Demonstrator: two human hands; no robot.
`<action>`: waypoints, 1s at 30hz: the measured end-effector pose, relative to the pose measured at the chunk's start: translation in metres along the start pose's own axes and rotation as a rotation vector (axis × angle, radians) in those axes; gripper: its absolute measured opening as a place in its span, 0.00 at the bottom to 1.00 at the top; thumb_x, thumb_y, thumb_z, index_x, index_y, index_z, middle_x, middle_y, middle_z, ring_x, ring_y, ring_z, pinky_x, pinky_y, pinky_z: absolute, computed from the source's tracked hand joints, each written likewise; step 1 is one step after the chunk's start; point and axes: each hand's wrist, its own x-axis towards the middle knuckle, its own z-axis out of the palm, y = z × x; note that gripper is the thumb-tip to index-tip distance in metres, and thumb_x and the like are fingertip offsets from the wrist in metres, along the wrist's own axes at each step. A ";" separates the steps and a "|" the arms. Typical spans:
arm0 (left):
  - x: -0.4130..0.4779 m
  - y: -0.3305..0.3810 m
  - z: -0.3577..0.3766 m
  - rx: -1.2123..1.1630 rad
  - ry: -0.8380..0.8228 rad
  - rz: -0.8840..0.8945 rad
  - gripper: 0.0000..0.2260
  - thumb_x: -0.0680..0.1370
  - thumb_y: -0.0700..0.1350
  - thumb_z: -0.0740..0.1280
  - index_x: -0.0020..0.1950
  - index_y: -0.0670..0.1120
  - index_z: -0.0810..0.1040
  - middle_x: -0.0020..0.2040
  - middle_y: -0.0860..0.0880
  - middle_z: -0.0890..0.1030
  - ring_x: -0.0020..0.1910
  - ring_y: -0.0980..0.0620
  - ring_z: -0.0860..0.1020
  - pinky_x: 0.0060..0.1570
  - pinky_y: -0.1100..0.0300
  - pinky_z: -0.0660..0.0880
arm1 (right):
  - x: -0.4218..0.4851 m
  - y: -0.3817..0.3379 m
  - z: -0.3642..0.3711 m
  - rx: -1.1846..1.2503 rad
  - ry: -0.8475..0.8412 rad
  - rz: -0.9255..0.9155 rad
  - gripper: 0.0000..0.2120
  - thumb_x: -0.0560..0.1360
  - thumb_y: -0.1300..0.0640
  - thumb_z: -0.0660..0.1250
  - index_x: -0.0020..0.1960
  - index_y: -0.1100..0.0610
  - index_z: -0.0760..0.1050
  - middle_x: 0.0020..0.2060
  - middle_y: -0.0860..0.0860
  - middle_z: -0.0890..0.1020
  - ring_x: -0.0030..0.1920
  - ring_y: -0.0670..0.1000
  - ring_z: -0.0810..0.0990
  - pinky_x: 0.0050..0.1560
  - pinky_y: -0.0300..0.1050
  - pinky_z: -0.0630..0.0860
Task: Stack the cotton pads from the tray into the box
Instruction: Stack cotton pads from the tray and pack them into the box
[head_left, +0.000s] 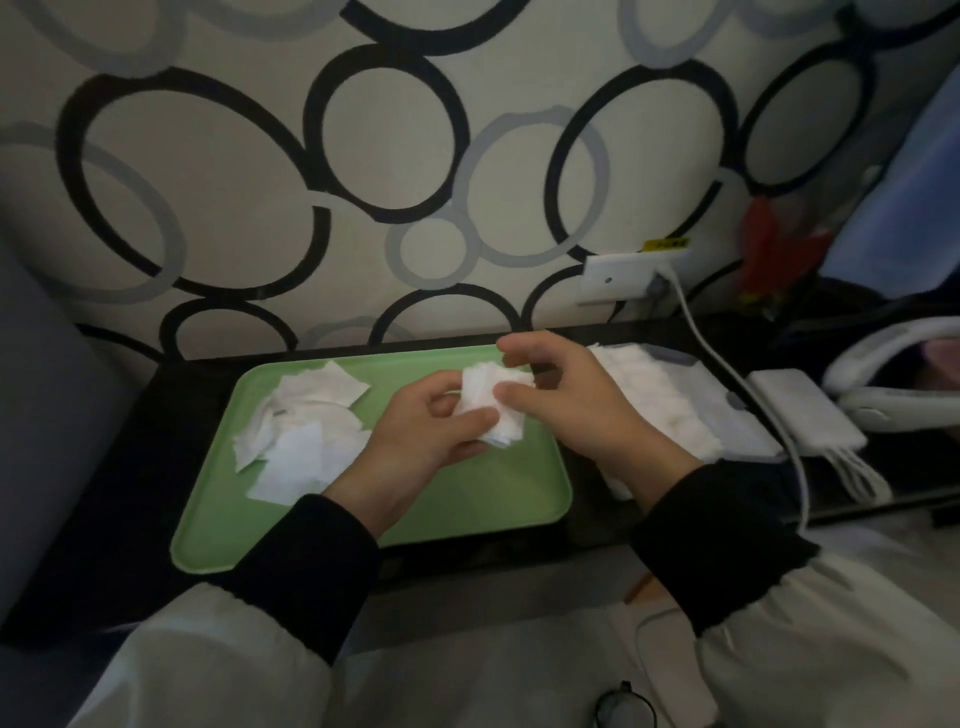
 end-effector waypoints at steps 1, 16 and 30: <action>0.001 -0.002 0.010 0.002 0.011 0.014 0.12 0.77 0.37 0.71 0.59 0.47 0.80 0.52 0.46 0.86 0.52 0.47 0.85 0.48 0.57 0.80 | -0.005 0.001 -0.011 0.050 -0.046 0.016 0.20 0.73 0.59 0.74 0.64 0.50 0.77 0.54 0.49 0.81 0.52 0.51 0.82 0.54 0.44 0.80; 0.035 -0.012 0.119 0.631 0.124 0.325 0.12 0.72 0.52 0.76 0.52 0.52 0.79 0.50 0.54 0.82 0.49 0.56 0.79 0.51 0.61 0.75 | -0.031 0.044 -0.148 0.345 0.439 0.233 0.06 0.77 0.62 0.66 0.51 0.54 0.78 0.51 0.53 0.82 0.56 0.54 0.80 0.53 0.52 0.80; 0.111 -0.018 0.178 1.486 -0.370 0.115 0.58 0.63 0.78 0.66 0.81 0.54 0.42 0.82 0.48 0.40 0.79 0.43 0.35 0.74 0.38 0.34 | -0.041 0.059 -0.165 0.339 0.486 0.253 0.06 0.76 0.63 0.65 0.47 0.54 0.79 0.42 0.48 0.81 0.46 0.47 0.79 0.51 0.52 0.79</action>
